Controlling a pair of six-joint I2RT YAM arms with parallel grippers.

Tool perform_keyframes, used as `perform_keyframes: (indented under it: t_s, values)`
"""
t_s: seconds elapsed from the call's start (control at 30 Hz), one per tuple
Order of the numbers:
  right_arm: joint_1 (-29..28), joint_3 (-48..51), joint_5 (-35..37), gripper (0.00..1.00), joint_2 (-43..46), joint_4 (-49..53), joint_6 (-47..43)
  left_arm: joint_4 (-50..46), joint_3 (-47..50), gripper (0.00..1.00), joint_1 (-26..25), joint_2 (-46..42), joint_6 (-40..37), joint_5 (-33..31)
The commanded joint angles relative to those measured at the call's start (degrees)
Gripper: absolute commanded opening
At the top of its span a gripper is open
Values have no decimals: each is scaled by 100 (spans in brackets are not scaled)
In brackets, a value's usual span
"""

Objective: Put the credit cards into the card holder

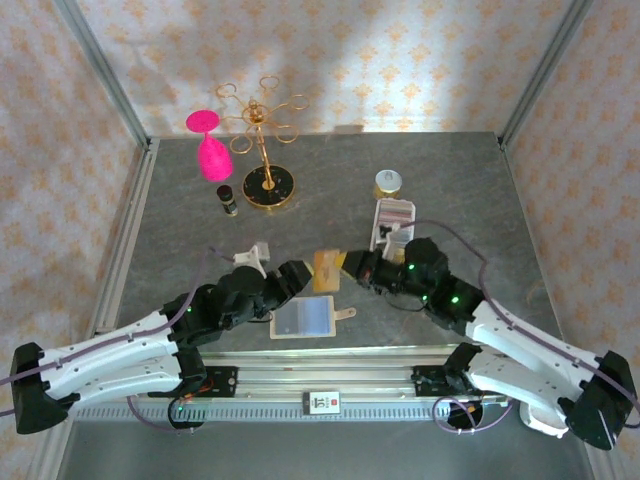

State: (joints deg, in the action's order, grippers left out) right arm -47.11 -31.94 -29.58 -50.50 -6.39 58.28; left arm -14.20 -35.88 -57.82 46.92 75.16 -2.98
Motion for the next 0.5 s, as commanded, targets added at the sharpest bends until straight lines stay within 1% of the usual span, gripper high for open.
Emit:
perform_keyframes:
  t_s: [0.0,0.07,0.2,0.37,0.47]
  values:
    - [-360,572,608,0,-93,-170,-388,-1521,90,64,-52,136,-146,-212]
    - [-526,950,801,0,-150,-466,-353,-1736,81,63,-48,380,-201,-194]
    - [-756,1287,1014,0,-371,-708,-495,-2243,-36,63,-46,918,-477,-283]
    - [-930,1530,1034,0,-747,-1502,-452,-2202,-46,63,-28,1600,-840,-91]
    - [-1000,1511,1084,0,-970,-1769,-470,-2170,-23,63,-2,1841,-920,-89]
